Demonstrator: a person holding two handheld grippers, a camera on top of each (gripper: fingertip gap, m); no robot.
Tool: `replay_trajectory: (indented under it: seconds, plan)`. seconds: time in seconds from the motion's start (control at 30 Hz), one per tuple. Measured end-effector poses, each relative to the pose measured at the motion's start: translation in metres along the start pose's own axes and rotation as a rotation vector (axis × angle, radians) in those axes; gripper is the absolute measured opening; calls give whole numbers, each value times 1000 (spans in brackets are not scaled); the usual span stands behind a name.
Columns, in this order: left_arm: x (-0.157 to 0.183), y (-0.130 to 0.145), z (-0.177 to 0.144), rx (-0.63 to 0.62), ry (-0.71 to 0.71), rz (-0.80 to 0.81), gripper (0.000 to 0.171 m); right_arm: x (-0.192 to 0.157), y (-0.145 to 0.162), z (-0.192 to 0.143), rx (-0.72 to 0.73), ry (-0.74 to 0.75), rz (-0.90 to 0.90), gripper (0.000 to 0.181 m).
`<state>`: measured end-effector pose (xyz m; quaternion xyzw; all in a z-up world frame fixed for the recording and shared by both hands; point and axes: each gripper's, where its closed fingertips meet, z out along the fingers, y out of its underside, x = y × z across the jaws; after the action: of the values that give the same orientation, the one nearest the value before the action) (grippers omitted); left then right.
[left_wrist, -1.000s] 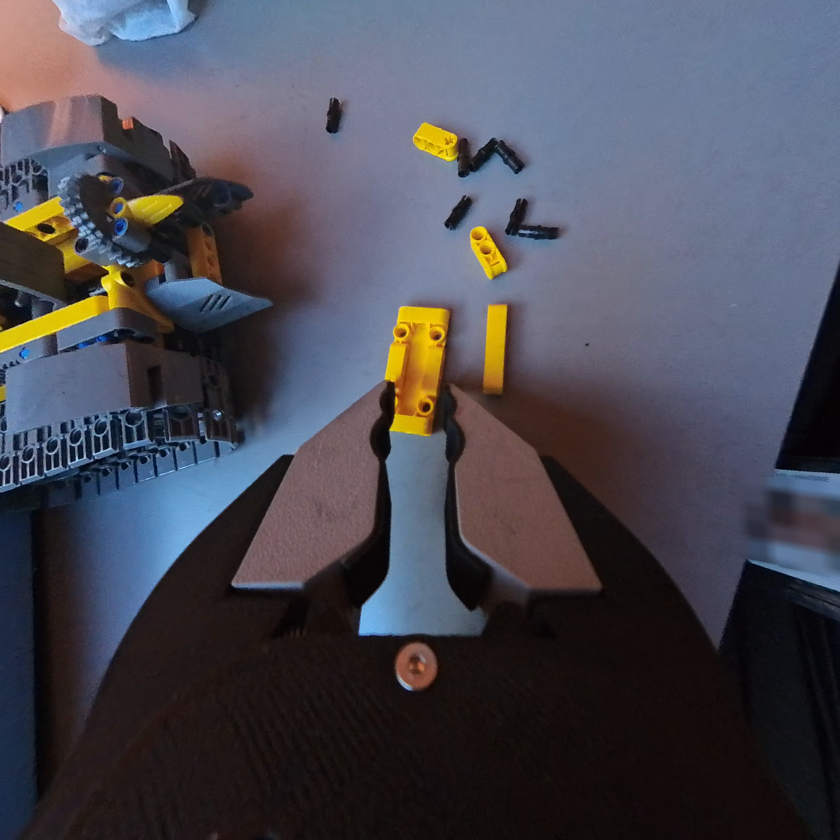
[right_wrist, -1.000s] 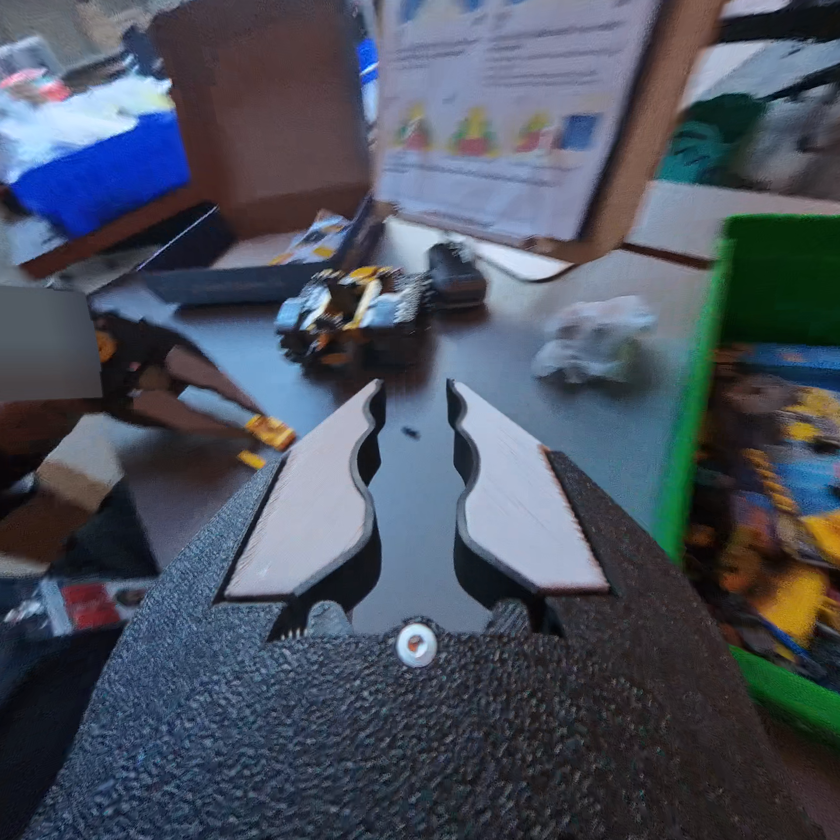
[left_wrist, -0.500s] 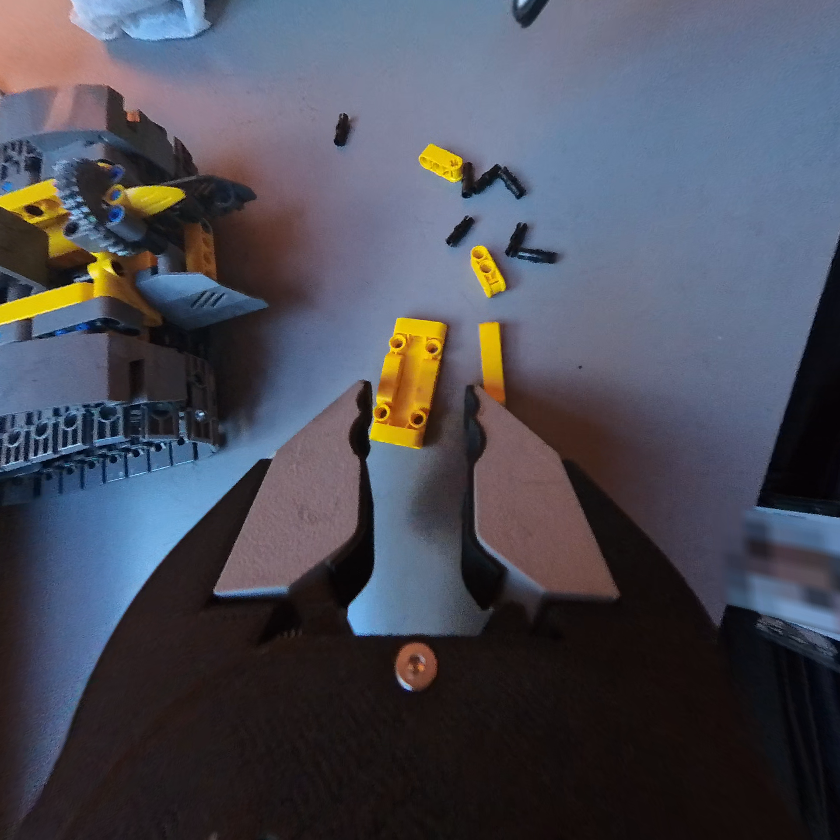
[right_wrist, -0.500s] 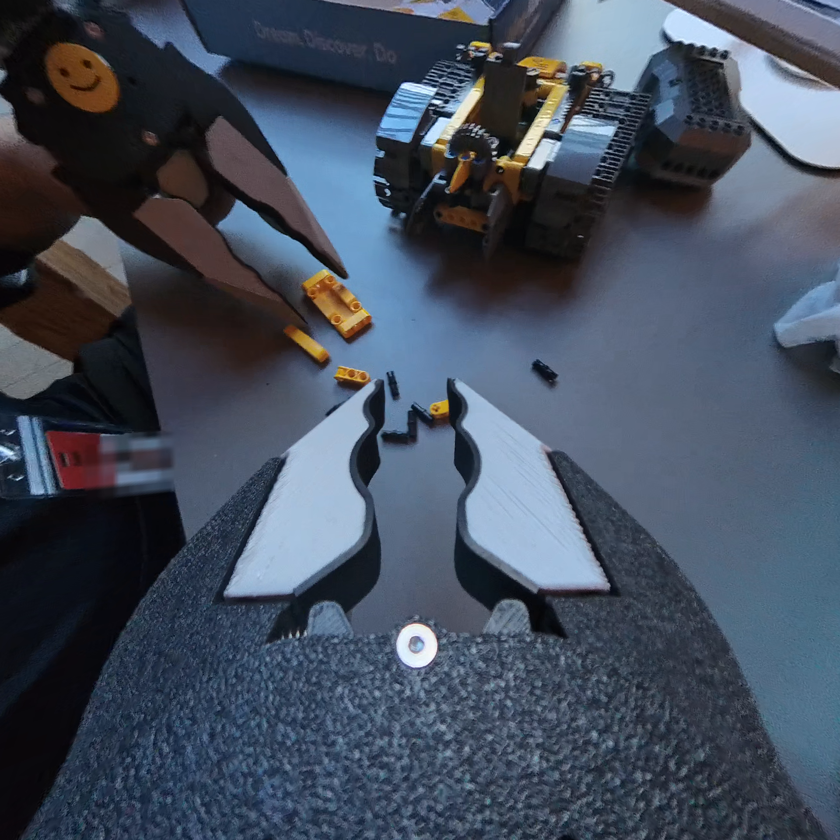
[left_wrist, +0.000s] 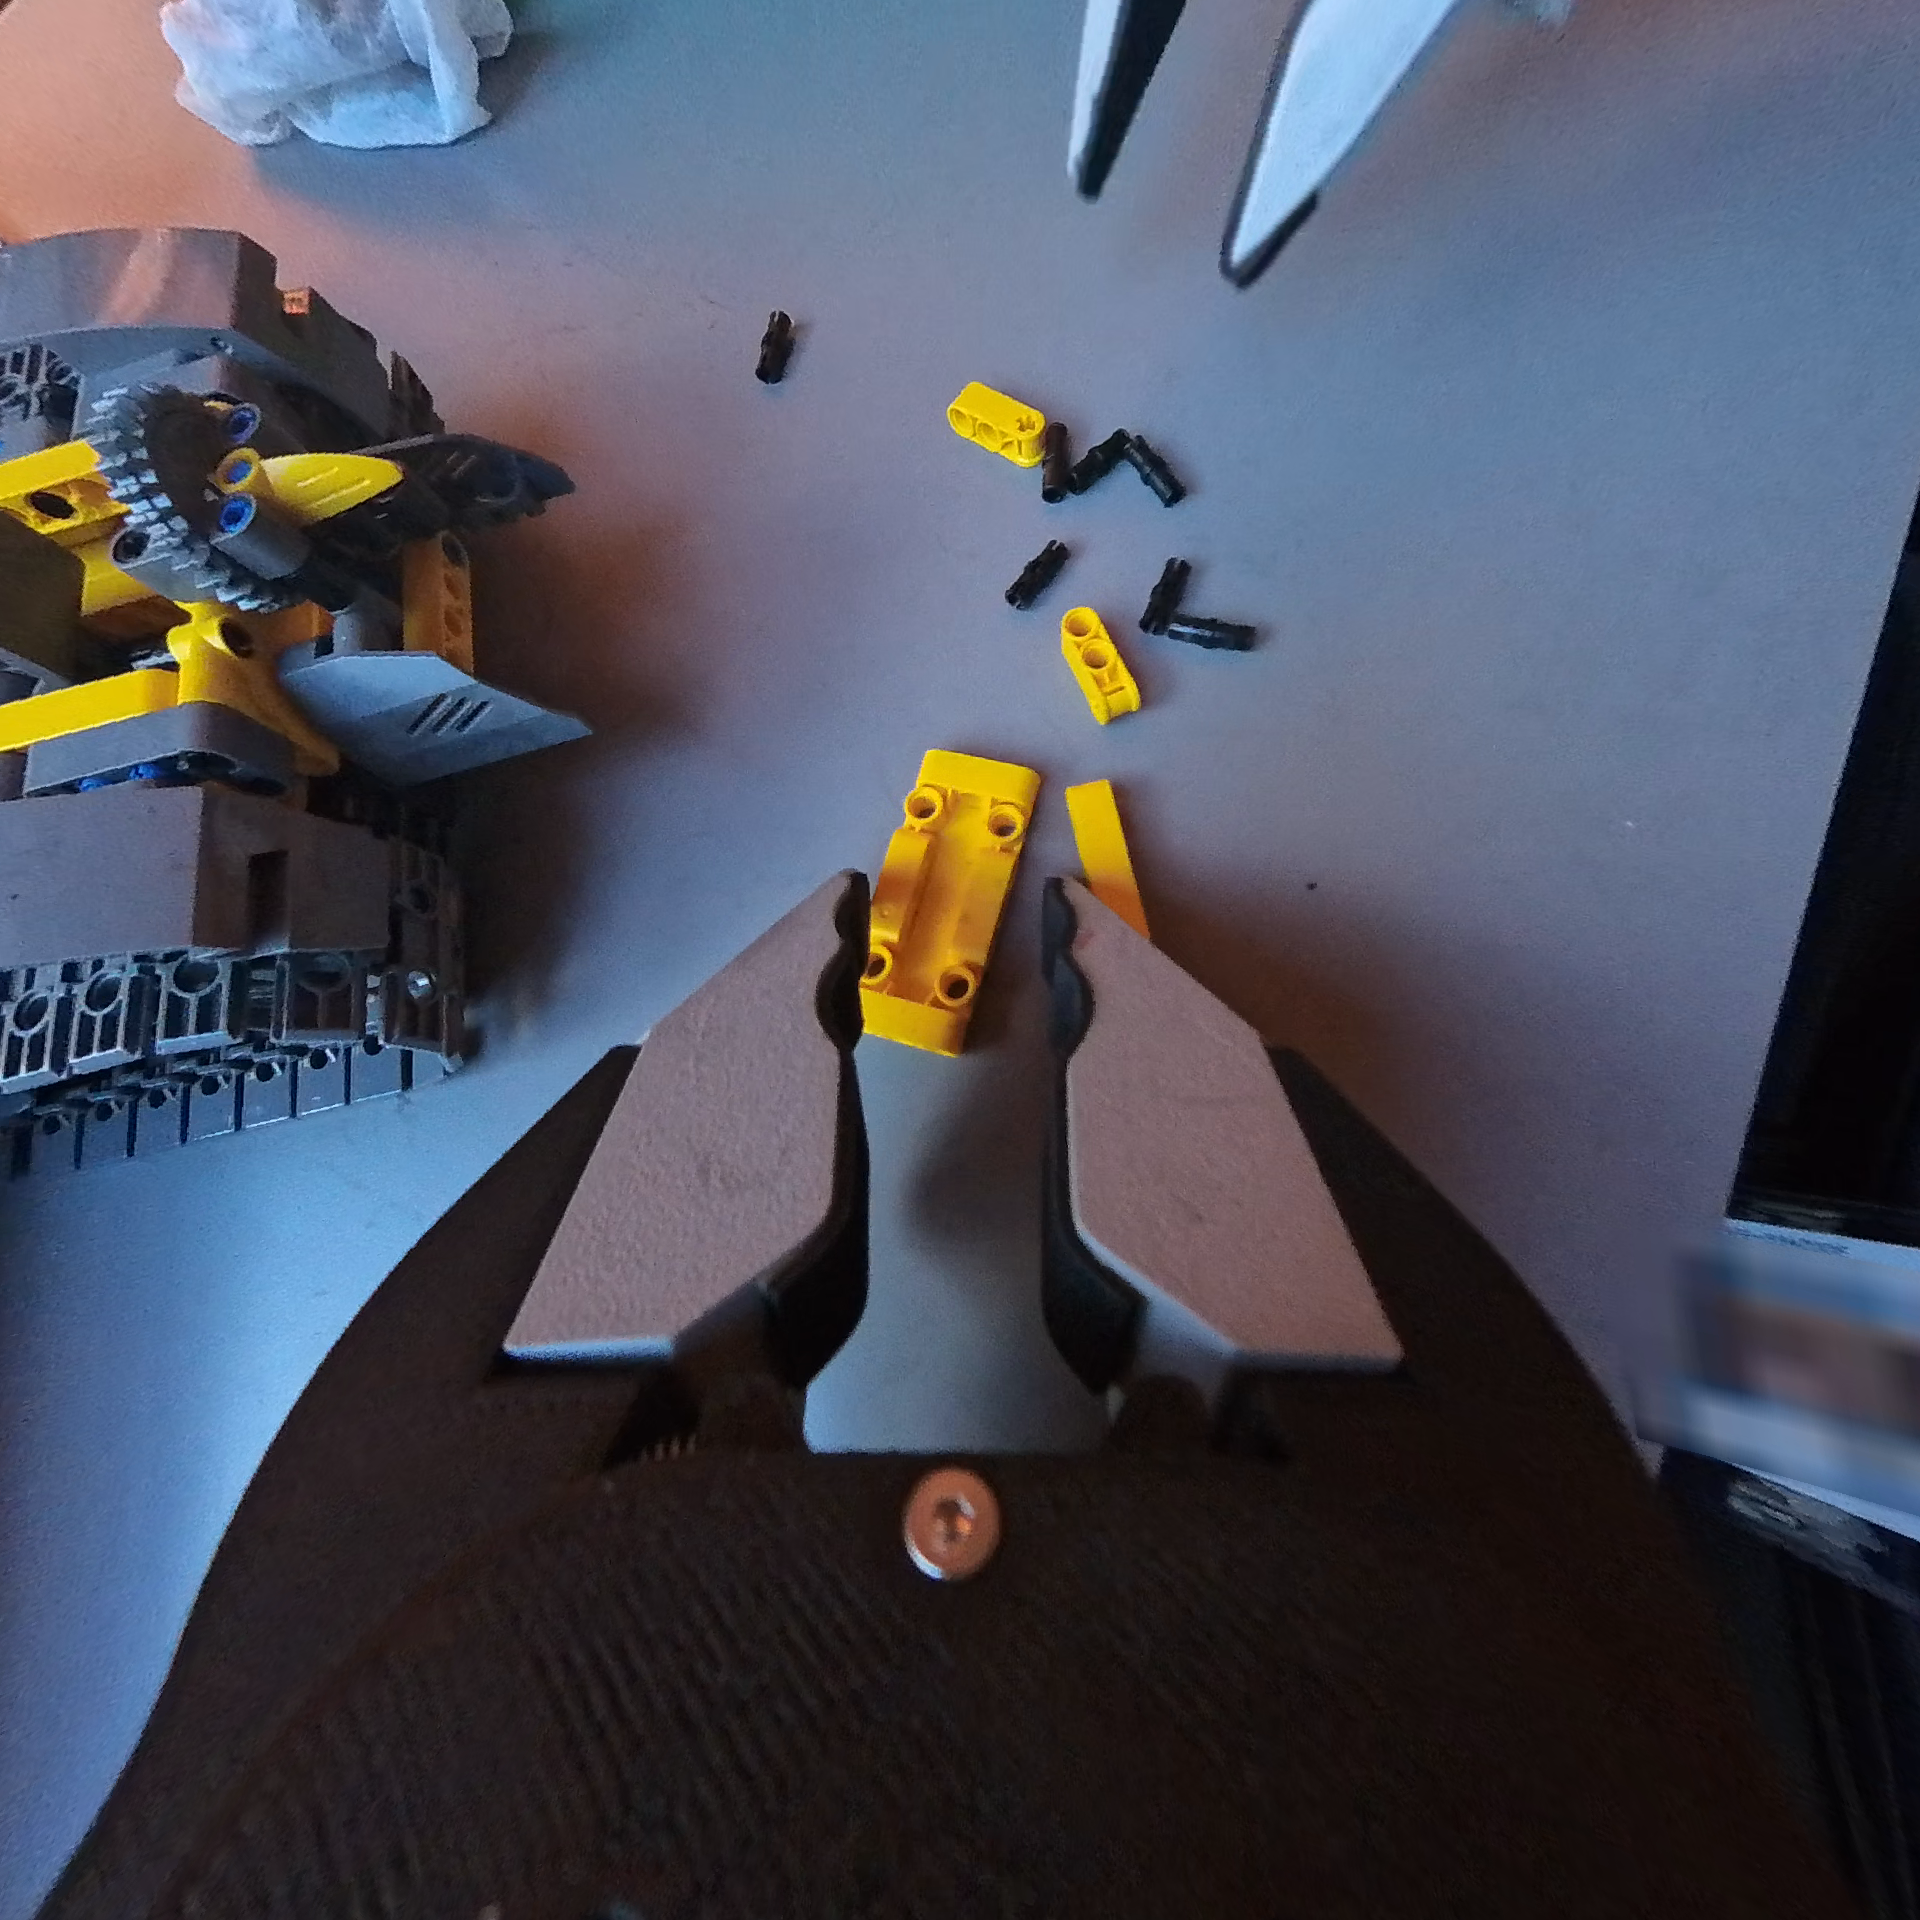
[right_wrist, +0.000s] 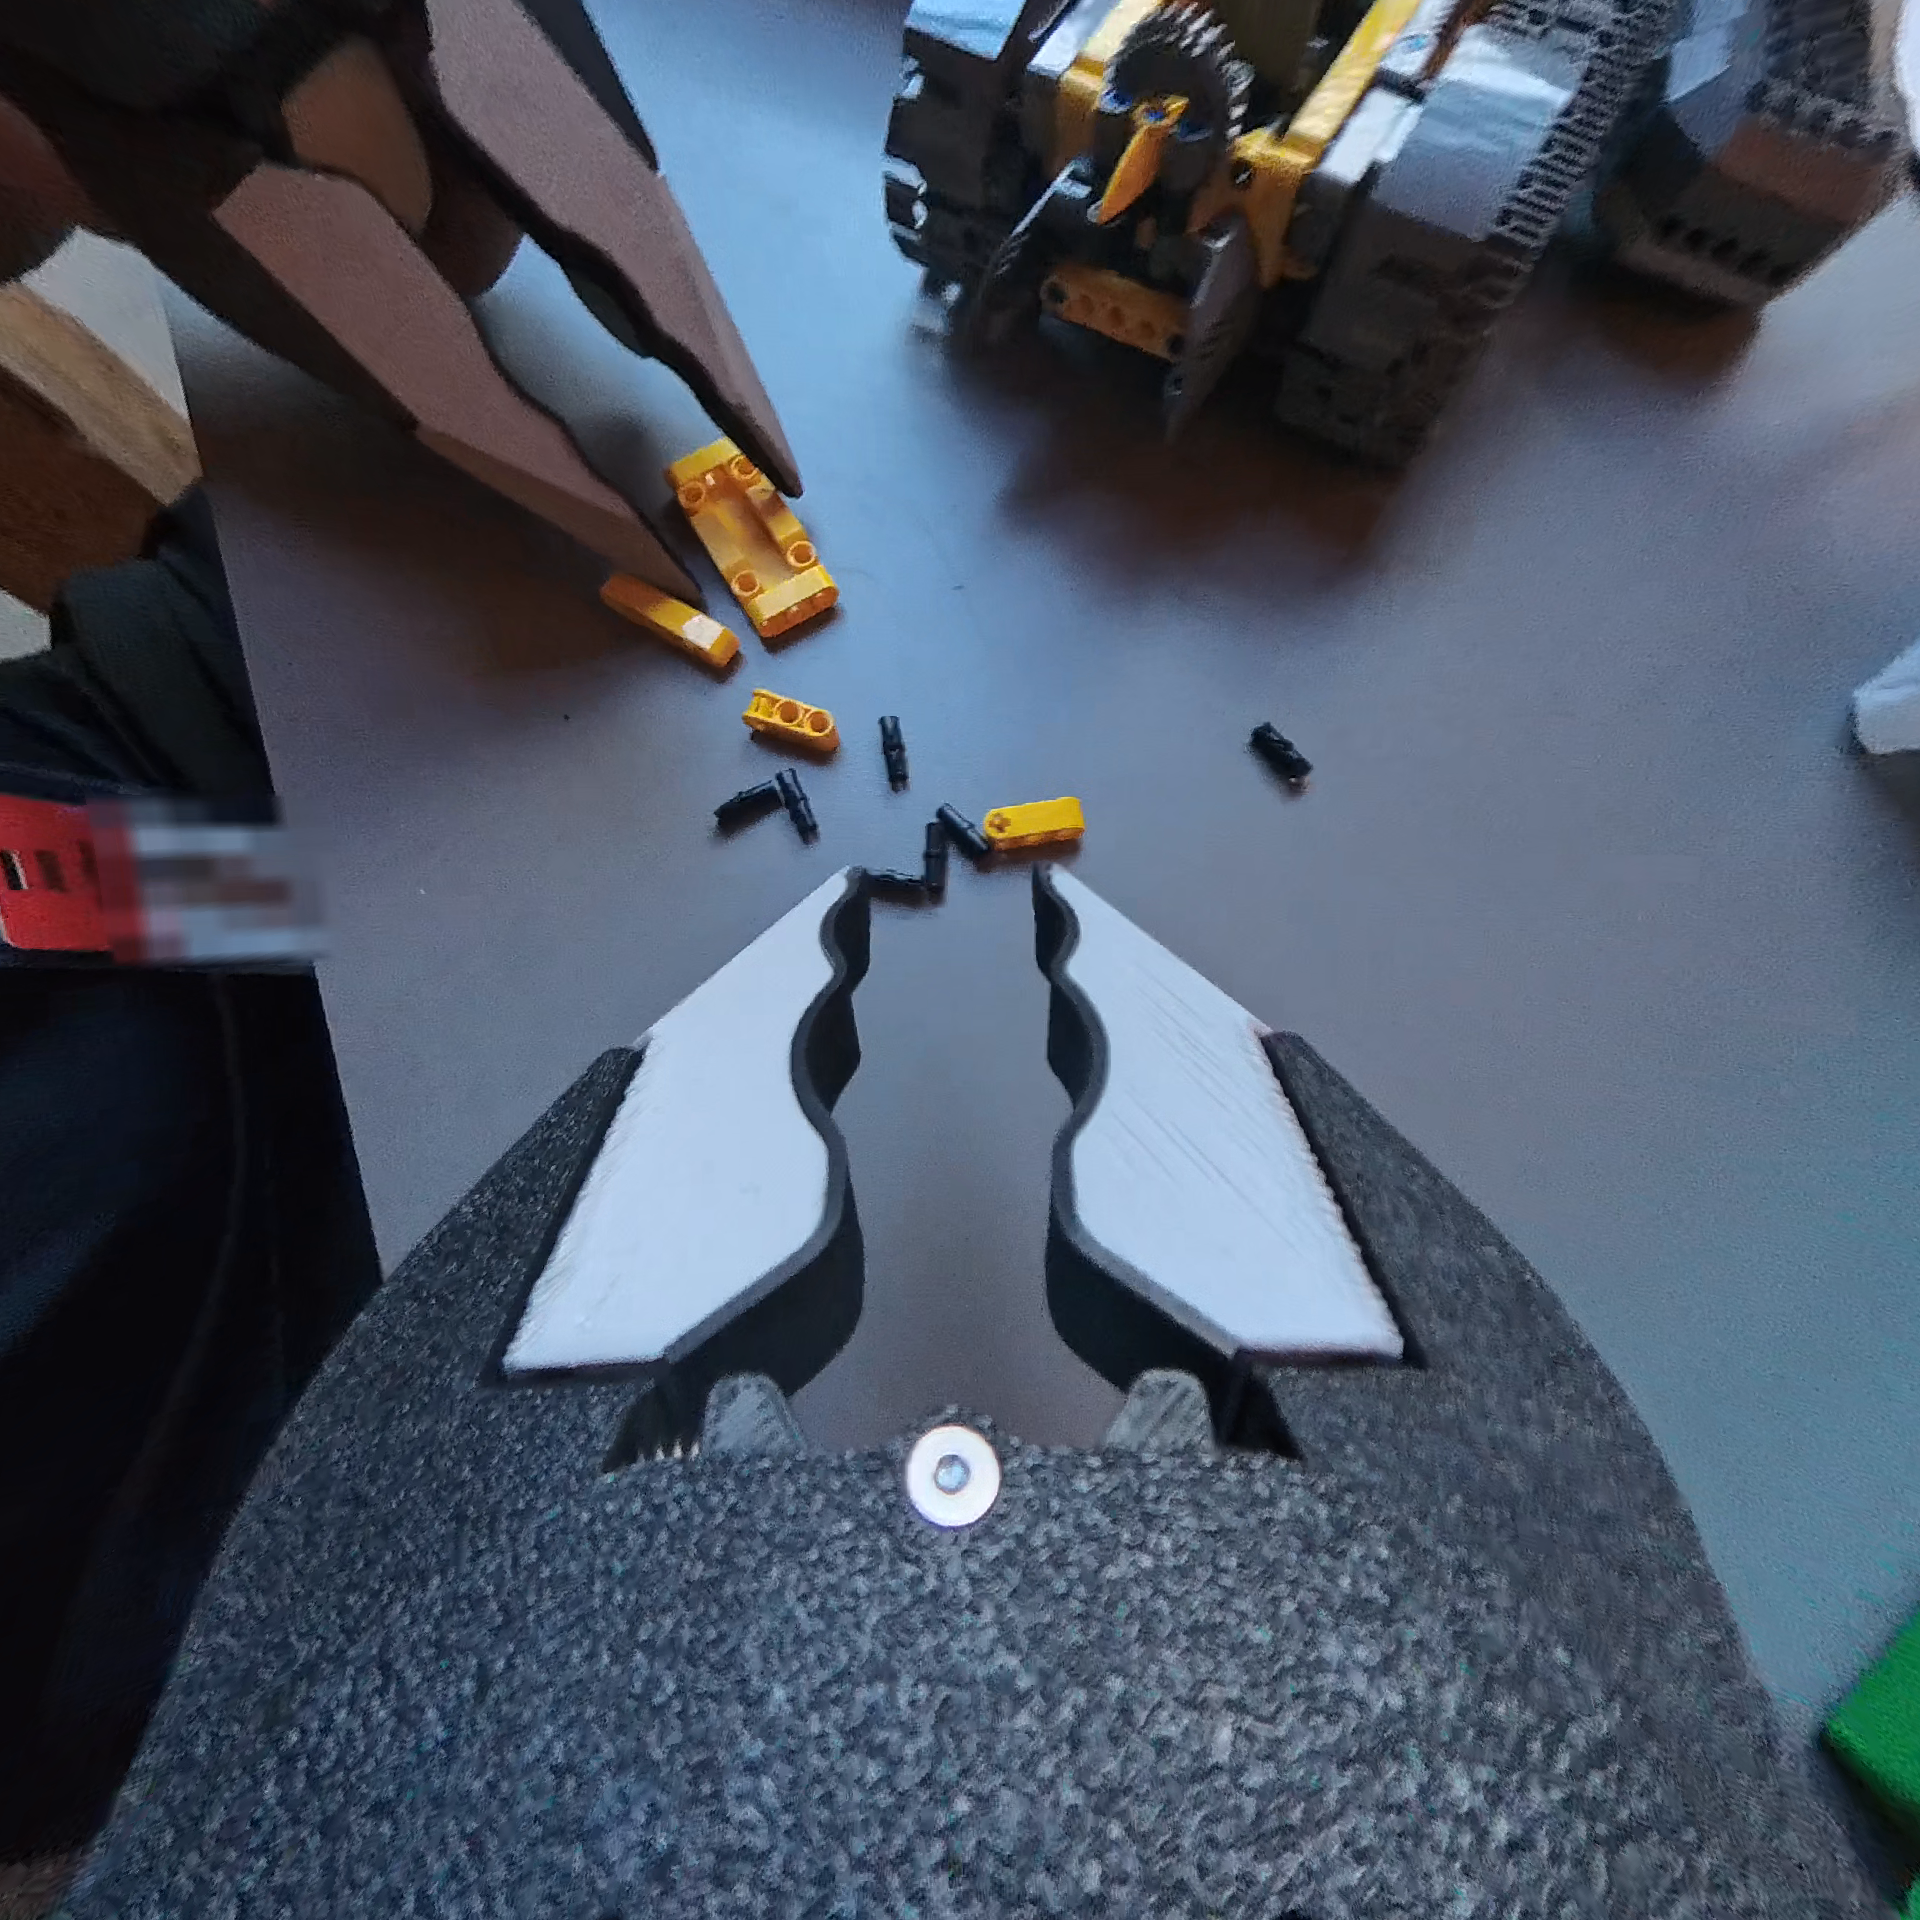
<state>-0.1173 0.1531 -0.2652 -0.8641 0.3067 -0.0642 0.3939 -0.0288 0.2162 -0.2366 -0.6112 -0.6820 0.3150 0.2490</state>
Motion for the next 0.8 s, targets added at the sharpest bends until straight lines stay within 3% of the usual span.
replay_trajectory:
  seconds: [0.67, 0.8]
  plan:
    - [2, -1, 1, 2, 10, -1, 26, -7, 11, 27, -122, -16, -214, 35]
    - [2, -1, 1, 3, 12, -2, 27, -11, 9, 29, -112, -73, -275, 35]
